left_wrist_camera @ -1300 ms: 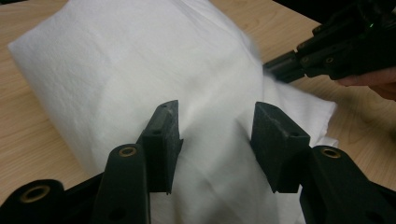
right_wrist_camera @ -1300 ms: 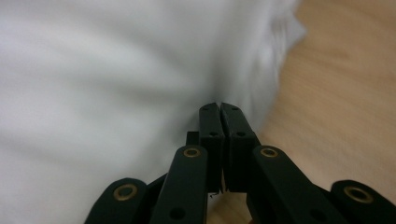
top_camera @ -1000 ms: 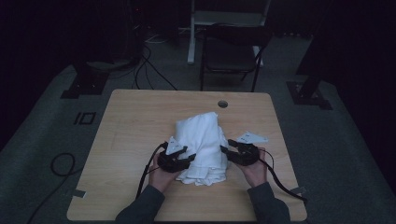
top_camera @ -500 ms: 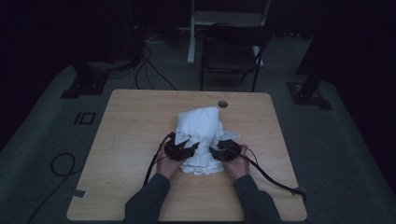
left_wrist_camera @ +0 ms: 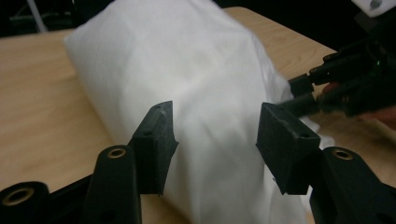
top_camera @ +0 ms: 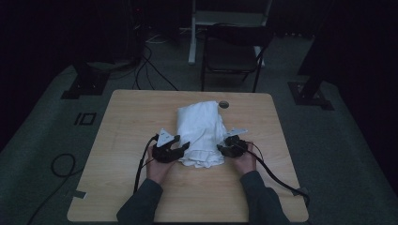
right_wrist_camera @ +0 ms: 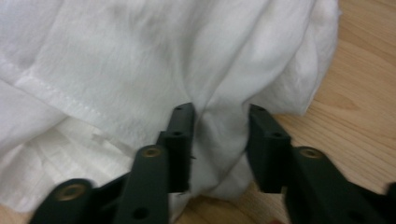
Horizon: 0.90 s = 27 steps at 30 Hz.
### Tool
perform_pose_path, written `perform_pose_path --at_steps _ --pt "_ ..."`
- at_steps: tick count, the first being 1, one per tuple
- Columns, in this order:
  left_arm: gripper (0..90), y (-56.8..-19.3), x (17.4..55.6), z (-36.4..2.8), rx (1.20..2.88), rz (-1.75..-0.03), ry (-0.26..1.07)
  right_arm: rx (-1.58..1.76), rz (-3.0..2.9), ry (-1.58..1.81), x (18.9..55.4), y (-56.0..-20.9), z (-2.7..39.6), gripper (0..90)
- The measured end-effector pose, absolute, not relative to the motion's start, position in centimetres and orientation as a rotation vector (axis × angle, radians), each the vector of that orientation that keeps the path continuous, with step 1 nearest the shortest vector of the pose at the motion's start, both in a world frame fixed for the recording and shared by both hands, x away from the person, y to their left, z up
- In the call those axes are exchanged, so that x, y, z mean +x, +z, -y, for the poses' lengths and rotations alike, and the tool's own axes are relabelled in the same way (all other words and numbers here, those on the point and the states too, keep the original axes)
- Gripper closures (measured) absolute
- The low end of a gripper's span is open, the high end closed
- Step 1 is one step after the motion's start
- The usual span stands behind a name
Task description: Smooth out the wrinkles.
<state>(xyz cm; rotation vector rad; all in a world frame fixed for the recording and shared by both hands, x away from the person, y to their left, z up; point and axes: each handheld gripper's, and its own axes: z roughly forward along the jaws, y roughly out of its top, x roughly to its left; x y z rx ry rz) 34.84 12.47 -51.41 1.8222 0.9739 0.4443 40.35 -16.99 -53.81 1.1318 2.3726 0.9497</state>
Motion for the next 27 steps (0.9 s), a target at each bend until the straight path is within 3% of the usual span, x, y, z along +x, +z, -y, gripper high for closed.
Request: perform_pose_path --at_steps 3,8,12,13,14,15,16,21,27 --pt "44.9 -51.9 34.9 -12.7 1.853 -0.984 0.427 1.158 -2.308 1.046 39.7 -52.8 17.4 59.1" --pt "45.0 -52.0 35.0 -12.3 1.862 -0.971 0.425 1.136 -2.192 1.280 38.5 -50.5 17.5 55.0" --pt "44.9 -51.9 35.0 -12.3 1.857 -0.969 0.421 1.098 -2.283 1.207 38.9 -51.1 15.7 48.5" --pt "44.9 -51.8 35.0 -12.2 1.850 -0.965 0.416 1.105 -2.336 1.160 39.4 -51.7 15.2 53.6" --pt "44.5 -51.7 34.9 -12.2 1.848 -0.959 0.413 1.106 -2.375 1.113 39.7 -52.3 14.8 73.2" --pt "44.0 -51.7 34.9 -12.2 1.848 -0.959 0.413 1.106 -2.375 1.113 39.7 -52.3 14.8 73.2" --pt "43.9 -51.6 34.8 -12.2 1.846 -0.955 0.421 1.108 -2.357 1.053 39.6 -52.7 15.1 88.5" --pt "43.0 -51.5 34.3 -13.0 1.817 -0.964 0.429 1.099 -2.260 1.150 38.0 -50.6 18.1 89.2" --pt "43.1 -52.2 34.0 -14.2 1.838 -1.018 0.445 1.118 -2.339 1.040 38.2 -53.1 18.7 88.4"
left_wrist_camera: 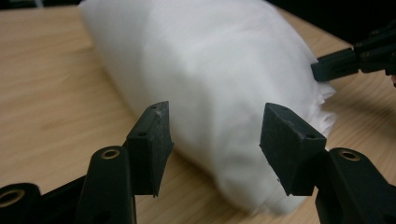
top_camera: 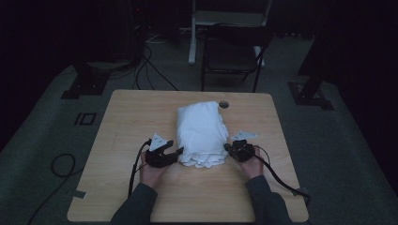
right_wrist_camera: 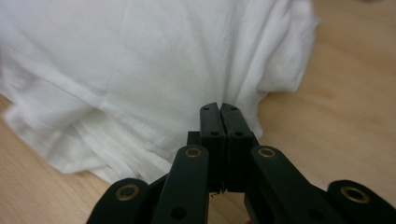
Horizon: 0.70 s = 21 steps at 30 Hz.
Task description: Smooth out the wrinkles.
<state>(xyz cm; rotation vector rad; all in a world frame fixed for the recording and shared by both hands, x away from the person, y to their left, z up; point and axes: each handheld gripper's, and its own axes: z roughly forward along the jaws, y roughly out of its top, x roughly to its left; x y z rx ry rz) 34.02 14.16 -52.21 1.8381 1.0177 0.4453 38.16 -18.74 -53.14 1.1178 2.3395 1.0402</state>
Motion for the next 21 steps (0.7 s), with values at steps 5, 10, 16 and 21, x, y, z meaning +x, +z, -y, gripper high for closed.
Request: perform_pose_path --at_steps 5,10,16,21 --pt "43.0 -52.1 33.8 -15.0 1.848 -1.015 0.474 1.125 -2.385 1.002 38.4 -54.2 18.0 72.0" --pt "42.8 -52.0 33.4 -16.1 1.854 -1.025 0.501 1.117 -2.346 1.119 37.1 -53.1 19.2 49.8" --pt "41.7 -52.7 32.7 -17.8 1.858 -1.077 0.528 1.165 -2.277 1.165 34.8 -53.2 22.0 37.5" --pt "41.6 -53.1 32.2 -19.3 1.839 -1.133 0.546 1.218 -2.244 1.135 34.2 -54.4 23.4 35.6"
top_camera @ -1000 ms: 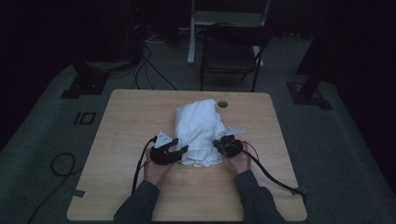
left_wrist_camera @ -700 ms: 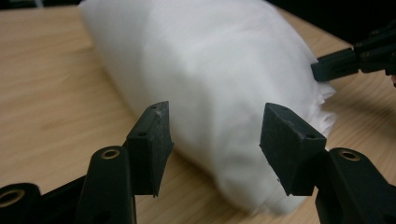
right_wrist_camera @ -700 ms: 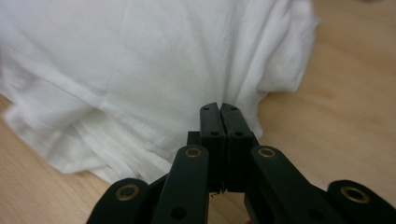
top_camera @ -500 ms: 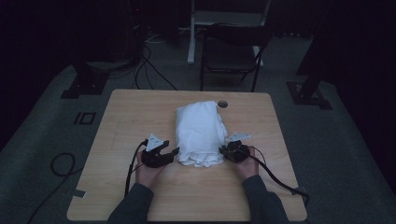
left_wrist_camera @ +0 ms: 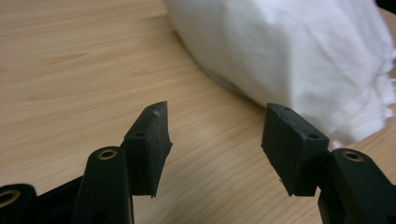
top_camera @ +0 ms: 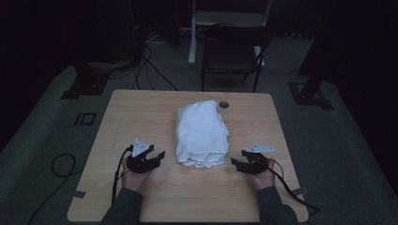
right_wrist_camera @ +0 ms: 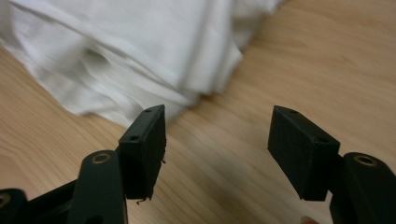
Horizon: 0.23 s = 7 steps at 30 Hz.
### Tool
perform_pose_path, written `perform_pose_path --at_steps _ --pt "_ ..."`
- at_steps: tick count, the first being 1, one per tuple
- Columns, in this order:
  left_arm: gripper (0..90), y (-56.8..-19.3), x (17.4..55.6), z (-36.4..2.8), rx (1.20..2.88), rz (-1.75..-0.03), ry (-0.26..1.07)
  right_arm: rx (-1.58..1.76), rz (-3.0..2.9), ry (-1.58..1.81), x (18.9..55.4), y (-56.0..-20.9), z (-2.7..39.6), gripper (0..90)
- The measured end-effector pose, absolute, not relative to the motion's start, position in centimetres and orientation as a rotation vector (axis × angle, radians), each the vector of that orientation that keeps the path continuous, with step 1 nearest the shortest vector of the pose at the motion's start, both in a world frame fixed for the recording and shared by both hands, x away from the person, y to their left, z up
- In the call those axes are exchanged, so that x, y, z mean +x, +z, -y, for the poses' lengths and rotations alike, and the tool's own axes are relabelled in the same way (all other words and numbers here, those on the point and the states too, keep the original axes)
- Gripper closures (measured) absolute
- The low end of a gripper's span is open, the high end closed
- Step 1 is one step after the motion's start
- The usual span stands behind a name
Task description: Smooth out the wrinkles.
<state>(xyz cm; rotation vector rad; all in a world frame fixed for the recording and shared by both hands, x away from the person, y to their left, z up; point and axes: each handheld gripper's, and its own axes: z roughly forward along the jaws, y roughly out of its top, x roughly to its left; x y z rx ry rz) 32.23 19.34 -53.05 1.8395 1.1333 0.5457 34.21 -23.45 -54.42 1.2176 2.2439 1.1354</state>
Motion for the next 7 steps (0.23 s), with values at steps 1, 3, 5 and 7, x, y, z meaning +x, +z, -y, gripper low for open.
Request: perform_pose_path --at_steps 1,3,5,7 --pt "41.6 -53.1 32.1 -19.7 1.842 -1.142 0.553 1.218 -2.244 1.135 34.2 -54.4 23.4 35.6" --pt "41.6 -53.4 32.0 -20.2 1.834 -1.167 0.552 1.253 -2.223 1.130 34.5 -54.8 24.1 35.5" --pt "41.6 -53.6 32.0 -20.7 1.821 -1.189 0.553 1.258 -2.220 1.124 34.5 -54.8 24.2 35.3" --pt "41.6 -53.6 32.0 -21.2 1.813 -1.209 0.559 1.273 -2.210 1.115 34.7 -55.0 24.6 35.0"
